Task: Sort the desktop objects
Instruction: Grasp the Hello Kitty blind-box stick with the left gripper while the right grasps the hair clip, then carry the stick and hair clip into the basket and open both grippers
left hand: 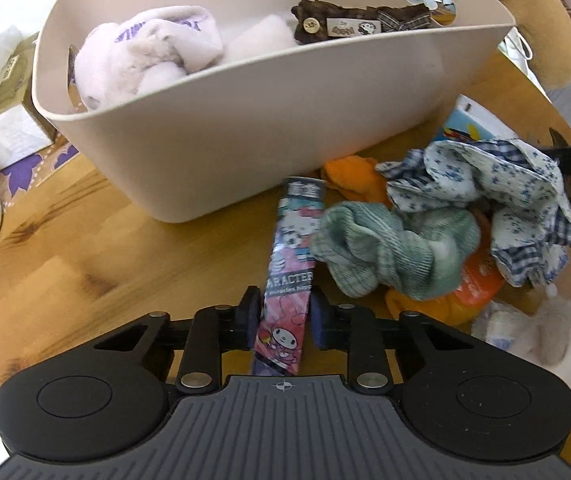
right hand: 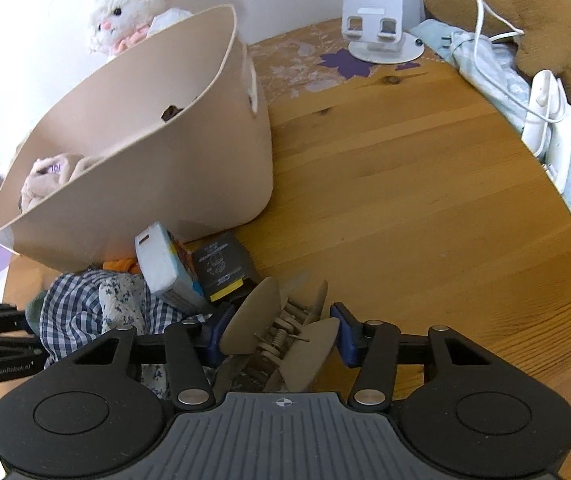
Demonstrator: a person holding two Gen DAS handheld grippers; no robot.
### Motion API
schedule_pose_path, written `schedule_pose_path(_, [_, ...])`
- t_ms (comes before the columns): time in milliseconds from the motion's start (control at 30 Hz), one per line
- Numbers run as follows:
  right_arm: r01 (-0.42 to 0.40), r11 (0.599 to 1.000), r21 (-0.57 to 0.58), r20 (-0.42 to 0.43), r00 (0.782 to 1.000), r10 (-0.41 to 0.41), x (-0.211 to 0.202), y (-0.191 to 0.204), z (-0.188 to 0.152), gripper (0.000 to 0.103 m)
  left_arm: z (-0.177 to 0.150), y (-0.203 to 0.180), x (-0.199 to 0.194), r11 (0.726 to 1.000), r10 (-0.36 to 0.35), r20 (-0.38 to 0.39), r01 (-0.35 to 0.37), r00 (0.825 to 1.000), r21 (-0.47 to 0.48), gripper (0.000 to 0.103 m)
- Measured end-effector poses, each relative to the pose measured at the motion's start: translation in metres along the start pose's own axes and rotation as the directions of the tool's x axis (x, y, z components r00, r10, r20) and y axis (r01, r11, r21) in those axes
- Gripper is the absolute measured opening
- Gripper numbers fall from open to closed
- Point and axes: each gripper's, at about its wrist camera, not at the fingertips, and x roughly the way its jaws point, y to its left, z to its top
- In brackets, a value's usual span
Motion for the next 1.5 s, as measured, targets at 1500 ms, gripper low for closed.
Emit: schedule_pose_path(1500, [-0.135,0.976,-0.172,0.146,0.976,0.160,-0.078,-0.001,0.057,0.049,-0.009,-0.010,-0.128,0.965,0.227,0.224,-0.187,0.948,-0.184,0.023])
